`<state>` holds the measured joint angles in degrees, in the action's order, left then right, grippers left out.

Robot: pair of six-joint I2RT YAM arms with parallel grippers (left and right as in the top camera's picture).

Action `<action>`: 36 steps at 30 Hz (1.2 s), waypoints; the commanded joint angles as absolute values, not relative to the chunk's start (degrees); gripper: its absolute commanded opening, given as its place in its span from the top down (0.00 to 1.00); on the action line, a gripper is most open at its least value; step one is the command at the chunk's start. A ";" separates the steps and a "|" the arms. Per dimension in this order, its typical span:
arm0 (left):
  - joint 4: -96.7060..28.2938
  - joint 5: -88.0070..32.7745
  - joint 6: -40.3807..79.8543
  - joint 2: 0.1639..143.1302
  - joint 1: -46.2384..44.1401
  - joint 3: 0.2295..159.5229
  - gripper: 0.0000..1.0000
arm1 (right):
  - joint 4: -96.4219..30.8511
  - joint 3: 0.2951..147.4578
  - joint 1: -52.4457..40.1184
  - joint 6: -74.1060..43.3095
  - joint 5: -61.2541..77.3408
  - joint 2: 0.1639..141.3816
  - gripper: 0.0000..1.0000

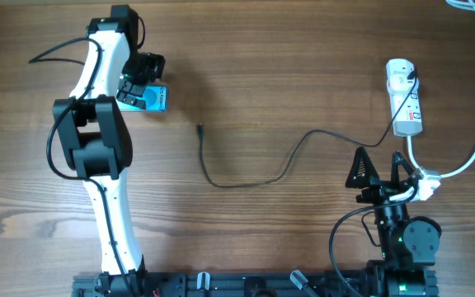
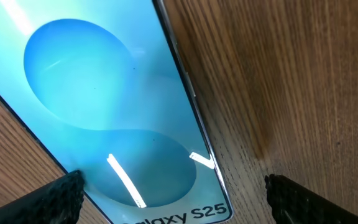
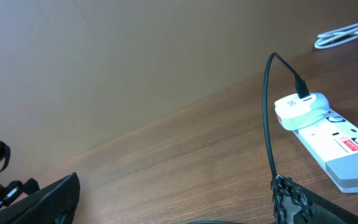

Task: Plug charger to phone and switch on socket
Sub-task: 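Lower the left gripper and grasp the phone by its edges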

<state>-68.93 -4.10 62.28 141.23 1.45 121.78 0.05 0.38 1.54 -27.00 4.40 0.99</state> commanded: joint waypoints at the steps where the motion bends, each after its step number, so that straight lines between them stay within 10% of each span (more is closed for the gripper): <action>1: -69.84 -2.85 63.26 143.61 1.50 122.80 0.01 | 0.19 0.30 1.08 -27.16 3.81 0.27 0.00; 36: -78.02 1.63 60.25 144.73 1.65 122.80 0.00 | 0.19 0.30 1.08 -27.18 3.81 0.27 0.00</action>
